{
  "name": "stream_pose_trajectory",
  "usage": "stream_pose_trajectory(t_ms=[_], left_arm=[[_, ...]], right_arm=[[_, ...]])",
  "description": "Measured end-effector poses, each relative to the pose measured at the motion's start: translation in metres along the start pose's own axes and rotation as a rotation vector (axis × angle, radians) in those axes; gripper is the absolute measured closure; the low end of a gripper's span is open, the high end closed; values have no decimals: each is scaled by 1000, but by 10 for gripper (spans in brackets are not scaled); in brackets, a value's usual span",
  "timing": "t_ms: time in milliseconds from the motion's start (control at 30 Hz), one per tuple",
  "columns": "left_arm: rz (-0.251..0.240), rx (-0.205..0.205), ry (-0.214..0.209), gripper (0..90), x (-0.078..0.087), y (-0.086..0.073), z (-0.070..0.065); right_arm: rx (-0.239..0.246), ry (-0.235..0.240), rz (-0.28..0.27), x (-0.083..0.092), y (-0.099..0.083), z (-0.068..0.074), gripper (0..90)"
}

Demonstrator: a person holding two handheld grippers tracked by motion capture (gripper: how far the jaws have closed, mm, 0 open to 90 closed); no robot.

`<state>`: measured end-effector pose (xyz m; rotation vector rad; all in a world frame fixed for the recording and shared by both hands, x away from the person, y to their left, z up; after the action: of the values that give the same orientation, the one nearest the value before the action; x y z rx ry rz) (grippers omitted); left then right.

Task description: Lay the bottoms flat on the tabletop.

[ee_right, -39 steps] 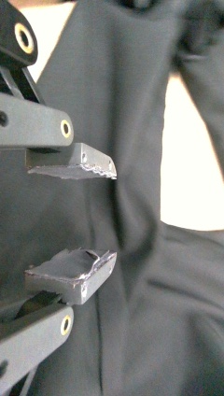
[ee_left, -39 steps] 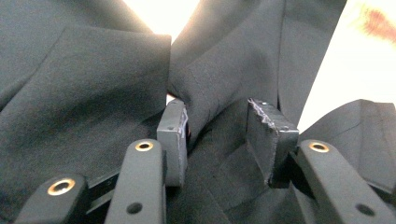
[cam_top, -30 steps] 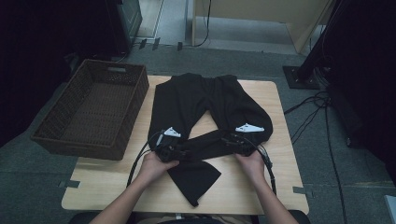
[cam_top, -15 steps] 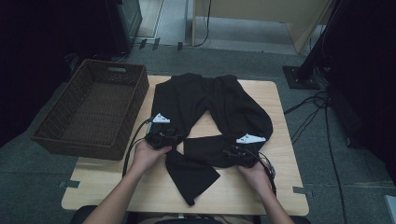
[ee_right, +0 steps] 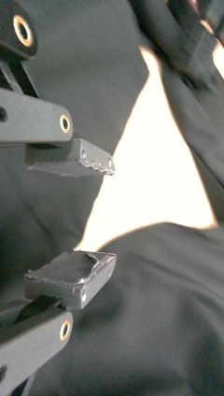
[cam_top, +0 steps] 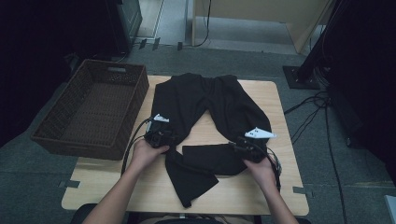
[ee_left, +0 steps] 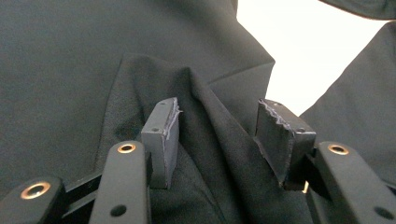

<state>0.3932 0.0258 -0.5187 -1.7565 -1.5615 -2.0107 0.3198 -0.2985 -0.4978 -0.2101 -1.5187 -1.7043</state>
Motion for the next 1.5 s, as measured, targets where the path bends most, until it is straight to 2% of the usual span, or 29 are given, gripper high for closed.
stream_pose_trajectory(t_ms=[100, 167, 200, 333, 400, 500, 567, 633, 700, 800, 833, 900, 967, 1033, 1133, 1233, 1400, 1500], left_arm=[[-2, 6, -5, 496, 0, -1, 0], [-8, 7, -8, 500, 1, -3, -1], [-10, 4, -9, 503, 1, -3, -2], [-13, 8, -30, 522, 2, -6, -5], [-12, 17, -67, 527, 2, -8, -9], [-6, 22, -103, 527, 2, -8, -15], [0, 21, -122, 527, 1, -8, -21], [7, 13, -162, 527, 1, -7, -27], [13, -3, -182, 527, 0, -6, -33], [-1, -20, -188, 526, 1, -3, -39], [-4, -21, -193, 526, 1, -3, -39], [11, -26, -192, 526, -1, -4, -38], [18, -32, -187, 529, -3, -6, -37], [14, -25, -189, 530, -3, -6, -37], [21, -41, -172, 532, -2, -6, -36], [25, -35, -157, 532, -2, -6, -35], [24, -31, -133, 530, -1, -6, -32], [22, -28, -130, 524, -1, -6, -31]], right_arm=[[-17, -35, -13, -19, 16, -14, 493], [-19, -63, 32, -36, 22, -23, 508], [-33, -57, 54, -43, 23, -25, 510], [-17, -62, 125, -63, 16, -26, 488], [-3, -71, 115, -65, 14, -22, 504], [15, -50, 115, -68, 12, -12, 525], [43, -37, 130, -70, 10, -1, 526], [71, -9, 148, -73, 9, 13, 526], [75, 51, 164, -78, 8, 31, 526], [85, 122, 178, -86, 7, 53, 525], [80, 163, 186, -89, 6, 62, 518], [106, 212, 192, -94, 6, 73, 507], [113, 207, 197, -93, 8, 74, 493], [83, 204, 163, -87, 13, 68, 492], [37, 171, 90, -66, 24, 51, 491], [33, 89, 30, -40, 33, 25, 492], [-37, 3, 11, -15, 26, -14, 461], [-67, -15, 44, -9, 9, -29, 404]])
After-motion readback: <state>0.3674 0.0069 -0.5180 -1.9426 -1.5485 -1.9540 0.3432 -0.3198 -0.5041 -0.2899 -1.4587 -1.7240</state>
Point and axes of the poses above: each handheld gripper's, and its own axes: x roughly backward along the jaws, y roughly out of its top, z roughly to its left, the point moved 3 cm from there along -x, roughly forward along the jaws, and after that the axes turned 8 degrees about -x, right-handed, at the moved point
